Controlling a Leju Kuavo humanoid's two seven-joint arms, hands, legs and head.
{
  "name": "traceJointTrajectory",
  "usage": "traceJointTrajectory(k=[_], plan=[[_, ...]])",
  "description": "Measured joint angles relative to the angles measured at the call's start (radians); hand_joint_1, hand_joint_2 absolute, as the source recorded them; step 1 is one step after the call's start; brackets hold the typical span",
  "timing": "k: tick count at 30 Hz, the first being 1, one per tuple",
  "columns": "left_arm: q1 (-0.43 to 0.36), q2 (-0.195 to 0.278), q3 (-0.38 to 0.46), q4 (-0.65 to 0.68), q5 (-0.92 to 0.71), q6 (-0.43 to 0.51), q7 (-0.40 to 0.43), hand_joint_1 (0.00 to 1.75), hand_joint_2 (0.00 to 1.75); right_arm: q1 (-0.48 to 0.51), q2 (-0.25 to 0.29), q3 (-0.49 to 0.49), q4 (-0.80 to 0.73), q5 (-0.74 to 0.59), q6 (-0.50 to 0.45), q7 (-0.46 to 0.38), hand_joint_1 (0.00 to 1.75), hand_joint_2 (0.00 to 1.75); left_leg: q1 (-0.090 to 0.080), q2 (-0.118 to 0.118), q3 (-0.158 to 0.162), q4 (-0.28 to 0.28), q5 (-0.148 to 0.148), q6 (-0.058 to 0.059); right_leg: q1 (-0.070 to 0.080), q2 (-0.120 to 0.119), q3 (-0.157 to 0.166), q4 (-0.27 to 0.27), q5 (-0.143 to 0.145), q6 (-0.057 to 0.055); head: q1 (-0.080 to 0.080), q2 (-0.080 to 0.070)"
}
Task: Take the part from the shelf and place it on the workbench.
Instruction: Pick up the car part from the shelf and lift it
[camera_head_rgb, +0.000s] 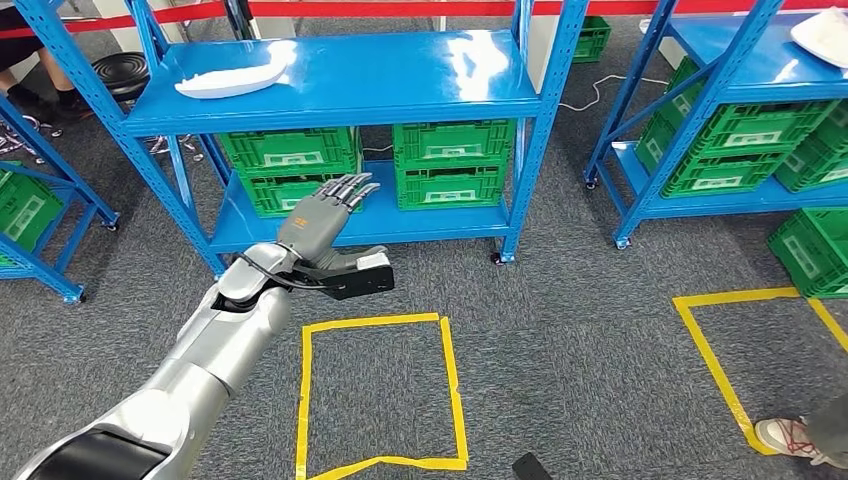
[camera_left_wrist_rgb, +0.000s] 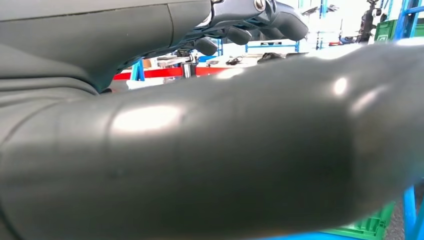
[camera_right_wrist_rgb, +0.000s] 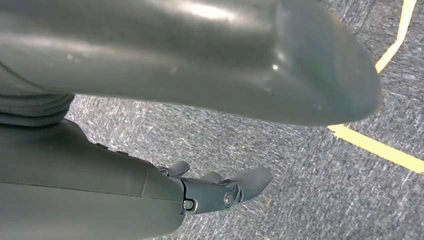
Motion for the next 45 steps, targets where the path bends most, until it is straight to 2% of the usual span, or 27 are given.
traceJointTrajectory(k=[2, 4, 7, 8, 9, 10, 12, 14, 16, 18, 20, 22, 23, 24, 25, 27, 28, 29, 31, 34, 36, 39, 40, 41, 42, 43, 45], plan=[[-0.004, -0.001, 0.0, 0.004, -0.001, 0.003, 0.002, 0.0, 0.0, -0.001, 0.001, -0.001, 0.0, 0.002, -0.007, 0.006, 0.0, 0.0, -0.001, 0.001, 0.01, -0.02, 0.008, 0.013, -0.002, -0.002, 0.005, -0.009, 0.004, 0.009, 0.0, 0.0], [-0.013, -0.003, 0.001, 0.008, -0.001, 0.003, 0.003, 0.0, 0.0, -0.001, 0.0, -0.004, 0.0, 0.003, -0.013, 0.013, 0.0, 0.0, 0.006, 0.003, 0.027, -0.05, 0.023, 0.023, 0.001, -0.003, -0.011, 0.025, -0.016, 0.01, -0.001, 0.0], [-0.023, -0.009, 0.001, 0.019, -0.001, 0.0, 0.002, 0.0, 0.0, 0.0, -0.002, -0.007, 0.0, 0.004, -0.017, 0.016, 0.0, 0.0, 0.01, 0.005, 0.034, -0.058, 0.027, 0.026, 0.001, -0.003, -0.103, 0.2, -0.088, 0.01, -0.001, 0.0], [-0.023, -0.01, 0.001, 0.023, -0.001, 0.0, 0.002, 0.0, 0.0, 0.001, -0.002, -0.007, 0.0, 0.004, -0.017, 0.017, 0.0, 0.0, 0.011, 0.005, 0.034, -0.055, 0.024, 0.024, -0.001, -0.003, -0.128, 0.238, -0.094, 0.013, -0.001, 0.0], [-0.023, -0.011, 0.001, 0.027, -0.001, 0.0, 0.002, 0.0, 0.0, 0.001, -0.002, -0.008, 0.0, 0.004, -0.016, 0.017, 0.0, 0.0, 0.013, 0.004, 0.034, -0.05, 0.019, 0.02, -0.004, -0.003, -0.133, 0.239, -0.079, 0.016, -0.001, 0.0], [-0.023, -0.012, 0.001, 0.03, -0.001, 0.0, 0.002, 0.0, 0.0, 0.001, -0.003, -0.008, 0.0, 0.005, -0.016, 0.017, 0.0, 0.0, 0.016, 0.004, 0.034, -0.043, 0.012, 0.014, -0.007, -0.004, -0.12, 0.203, -0.049, 0.019, -0.001, 0.0], [-0.026, -0.013, 0.001, 0.034, -0.001, 0.0, 0.002, 0.0, 0.0, 0.0, -0.003, -0.009, 0.0, 0.006, -0.016, 0.018, 0.0, 0.0, 0.021, 0.003, 0.03, -0.021, -0.009, -0.003, -0.014, -0.006, -0.065, 0.086, -0.001, 0.028, 0.0, 0.0], [-0.029, -0.015, 0.003, 0.037, 0.0, -0.002, 0.002, 0.0, 0.0, -0.001, -0.001, -0.01, 0.001, 0.009, -0.017, 0.017, 0.0, 0.0, 0.019, 0.002, 0.025, -0.004, -0.03, -0.019, -0.014, -0.004, -0.035, 0.033, 0.0, 0.017, 0.001, 0.0], [-0.033, -0.016, 0.007, 0.038, 0.0, -0.004, 0.002, 0.0, 0.0, -0.001, -0.001, -0.012, 0.001, 0.013, -0.018, 0.014, 0.0, 0.0, 0.017, 0.001, 0.029, -0.006, -0.04, -0.028, -0.011, 0.0, -0.031, 0.037, -0.013, -0.007, 0.0, 0.0], [-0.038, -0.017, 0.011, 0.039, 0.001, -0.003, 0.002, 0.0, 0.0, -0.001, -0.001, -0.013, 0.001, 0.015, -0.019, 0.011, 0.0, 0.0, 0.02, 0.003, 0.034, 0.003, -0.05, -0.036, -0.011, 0.001, -0.02, 0.035, -0.02, -0.022, -0.002, 0.0], [-0.041, -0.018, 0.014, 0.039, 0.001, -0.002, 0.002, 0.0, 0.0, 0.0, -0.001, -0.013, 0.001, 0.017, -0.02, 0.01, 0.0, 0.0, 0.021, 0.004, -0.005, 0.084, -0.084, -0.043, -0.012, 0.0, -0.005, 0.033, -0.029, -0.034, -0.004, 0.0], [-0.039, -0.017, 0.016, 0.041, 0.001, -0.001, 0.002, 0.0, 0.0, -0.001, -0.001, -0.013, 0.001, 0.019, -0.021, 0.01, 0.0, 0.0, 0.021, 0.004, -0.091, 0.22, -0.127, -0.045, -0.009, 0.0, 0.008, 0.033, -0.041, -0.041, -0.005, 0.0], [-0.036, -0.017, 0.016, 0.043, 0.001, -0.001, 0.002, 0.0, 0.0, 0.0, -0.001, -0.014, 0.001, 0.02, -0.021, 0.01, 0.0, 0.0, 0.021, 0.004, -0.13, 0.268, -0.13, -0.043, -0.008, 0.001, 0.015, 0.033, -0.048, -0.043, -0.006, 0.0], [-0.034, -0.016, 0.016, 0.044, 0.001, -0.001, 0.002, 0.0, 0.0, 0.001, -0.001, -0.014, 0.001, 0.02, -0.021, 0.01, 0.0, 0.0, 0.021, 0.004, -0.153, 0.284, -0.113, -0.04, -0.006, 0.002, 0.023, 0.033, -0.055, -0.044, -0.006, 0.0], [-0.033, -0.015, 0.016, 0.045, 0.001, -0.001, 0.002, 0.0, 0.0, 0.002, -0.001, -0.014, 0.001, 0.021, -0.021, 0.01, 0.0, 0.0, 0.019, 0.004, -0.158, 0.262, -0.077, -0.034, -0.005, 0.004, 0.033, 0.033, -0.063, -0.044, -0.006, 0.0], [-0.034, -0.014, 0.017, 0.046, 0.001, 0.0, 0.002, 0.0, 0.0, 0.002, 0.0, -0.014, 0.001, 0.021, -0.021, 0.01, 0.0, 0.0, 0.013, 0.003, -0.123, 0.137, 0.022, -0.017, -0.003, 0.006, 0.056, 0.03, -0.08, -0.041, -0.005, 0.0], [-0.035, -0.012, 0.018, 0.046, 0.001, 0.0, 0.002, 0.0, 0.0, 0.001, 0.001, -0.014, 0.001, 0.022, -0.021, 0.009, 0.0, 0.0, 0.008, 0.002, -0.098, 0.076, 0.053, -0.008, -0.002, 0.007, 0.066, 0.026, -0.087, -0.037, -0.005, 0.0], [-0.035, -0.012, 0.018, 0.047, 0.001, 0.001, 0.002, 0.0, 0.0, -0.001, 0.002, -0.014, 0.001, 0.023, -0.021, 0.009, 0.0, 0.0, 0.003, 0.002, -0.079, 0.034, 0.068, -0.002, -0.002, 0.008, 0.073, 0.02, -0.092, -0.031, -0.005, 0.0], [-0.034, -0.011, 0.019, 0.048, 0.001, 0.003, 0.002, 0.0, 0.0, -0.003, 0.003, -0.014, 0.002, 0.024, -0.021, 0.01, 0.0, 0.0, -0.003, 0.002, -0.062, 0.003, 0.063, 0.003, -0.002, 0.01, 0.084, 0.01, -0.093, -0.02, -0.004, 0.0], [-0.033, -0.011, 0.022, 0.048, 0.002, 0.007, 0.002, 0.0, 0.0, -0.002, 0.003, -0.014, 0.002, 0.025, -0.02, 0.01, 0.0, 0.0, 0.001, 0.0, -0.041, -0.019, 0.056, 0.011, -0.002, 0.006, 0.094, 0.017, -0.088, -0.009, -0.003, 0.0], [-0.034, -0.011, 0.024, 0.048, 0.003, 0.009, 0.002, 0.0, 0.0, -0.003, 0.003, -0.014, 0.002, 0.026, -0.018, 0.009, 0.0, 0.0, 0.005, -0.002, -0.017, -0.031, 0.051, 0.019, -0.001, 0.002, 0.061, 0.079, -0.103, -0.006, -0.001, 0.0], [-0.03, -0.011, 0.025, 0.052, 0.003, 0.009, 0.001, 0.0, 0.0, -0.005, 0.003, -0.014, 0.002, 0.03, -0.017, 0.009, 0.0, 0.0, 0.002, -0.002, 0.005, -0.034, 0.031, 0.027, 0.002, 0.0, -0.059, 0.243, -0.154, -0.001, 0.0, 0.0], [-0.027, -0.011, 0.025, 0.054, 0.003, 0.009, 0.001, 0.0, 0.0, -0.003, 0.002, -0.014, 0.002, 0.032, -0.016, 0.009, 0.0, 0.0, 0.001, -0.003, 0.013, -0.032, 0.022, 0.028, 0.003, 0.0, -0.088, 0.264, -0.154, 0.001, 0.0, 0.0], [-0.025, -0.011, 0.025, 0.056, 0.003, 0.009, 0.001, 0.0, 0.0, -0.002, 0.002, -0.014, 0.002, 0.033, -0.016, 0.009, 0.0, 0.0, 0.0, -0.004, 0.022, -0.031, 0.013, 0.027, 0.003, 0.0, -0.1, 0.25, -0.132, 0.001, 0.0, 0.0], [-0.025, -0.011, 0.025, 0.057, 0.003, 0.009, 0.001, 0.0, 0.0, -0.001, 0.001, -0.014, 0.002, 0.034, -0.016, 0.009, 0.0, 0.0, 0.0, -0.005, 0.033, -0.028, 0.003, 0.025, 0.003, 0.0, -0.094, 0.202, -0.09, 0.001, 0.0, 0.0], [-0.025, -0.011, 0.025, 0.057, 0.003, 0.009, 0.001, 0.0, 0.0, 0.0, 0.0, -0.014, 0.002, 0.035, -0.016, 0.009, 0.0, 0.0, 0.0, -0.005, 0.044, -0.026, -0.008, 0.023, 0.003, -0.001, -0.079, 0.135, -0.037, -0.001, 0.0, 0.0], [-0.026, -0.011, 0.026, 0.059, 0.003, 0.009, 0.001, 0.0, 0.0, -0.002, -0.001, -0.014, 0.002, 0.036, -0.015, 0.009, 0.0, 0.0, -0.002, -0.004, 0.059, -0.022, -0.026, 0.014, 0.009, -0.005, -0.051, 0.035, 0.01, -0.01, 0.0, 0.0]])
